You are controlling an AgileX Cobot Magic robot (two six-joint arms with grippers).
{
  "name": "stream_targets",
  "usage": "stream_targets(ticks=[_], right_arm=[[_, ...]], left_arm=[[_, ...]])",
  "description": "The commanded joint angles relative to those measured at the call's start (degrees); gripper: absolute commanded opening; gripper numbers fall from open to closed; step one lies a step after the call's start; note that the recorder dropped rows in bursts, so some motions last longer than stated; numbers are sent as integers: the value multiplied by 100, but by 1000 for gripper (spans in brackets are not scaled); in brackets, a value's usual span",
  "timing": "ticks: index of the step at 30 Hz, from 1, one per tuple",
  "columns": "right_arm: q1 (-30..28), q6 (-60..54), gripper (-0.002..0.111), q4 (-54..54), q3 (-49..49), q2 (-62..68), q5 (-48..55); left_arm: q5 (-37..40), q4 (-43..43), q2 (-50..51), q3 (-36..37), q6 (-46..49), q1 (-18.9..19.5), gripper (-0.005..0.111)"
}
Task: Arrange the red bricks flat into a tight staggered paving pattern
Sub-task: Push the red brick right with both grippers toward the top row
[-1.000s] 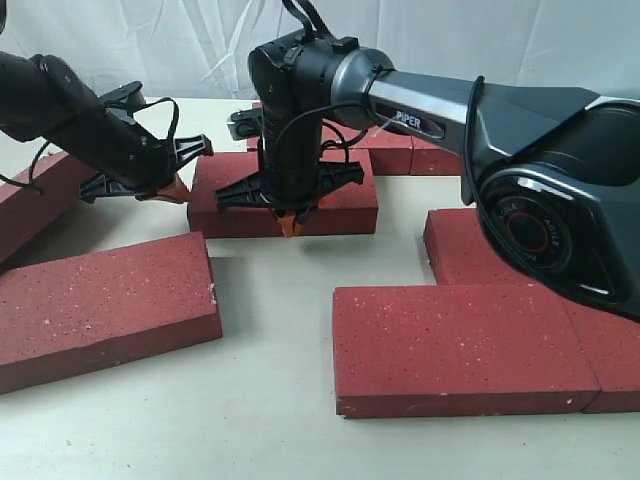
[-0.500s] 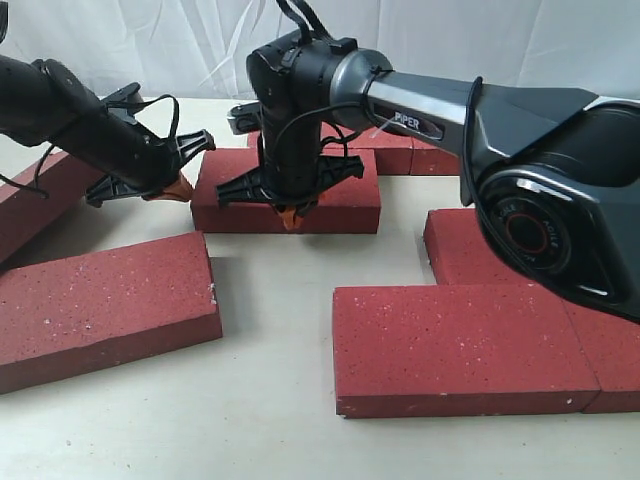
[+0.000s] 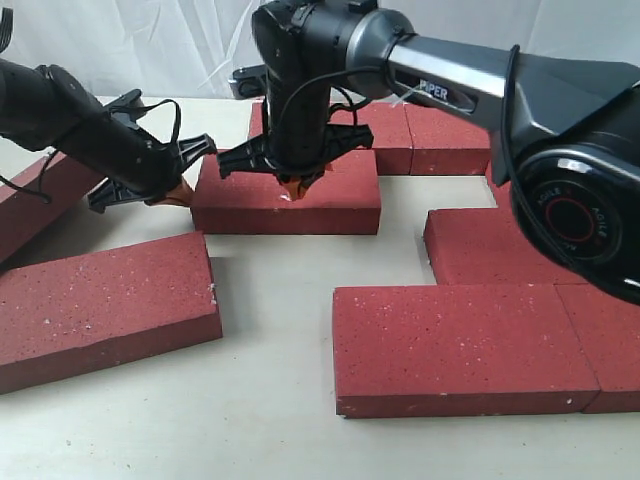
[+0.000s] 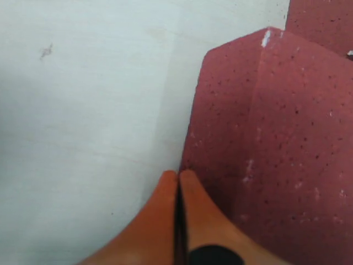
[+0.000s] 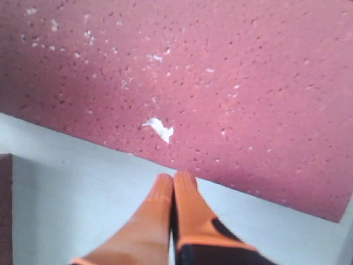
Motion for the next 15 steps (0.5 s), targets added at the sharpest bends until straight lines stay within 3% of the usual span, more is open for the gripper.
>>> stream_targets(ticks=[1,15], right_arm=[[-67,0,-1,-252,-6,-237,42],[-67,0,-1,-379,-6,-384,115]], left_arm=[[-78,-257,-23,-17,266,-114,0],[-636,-669,-23,-17,509,-627,0]])
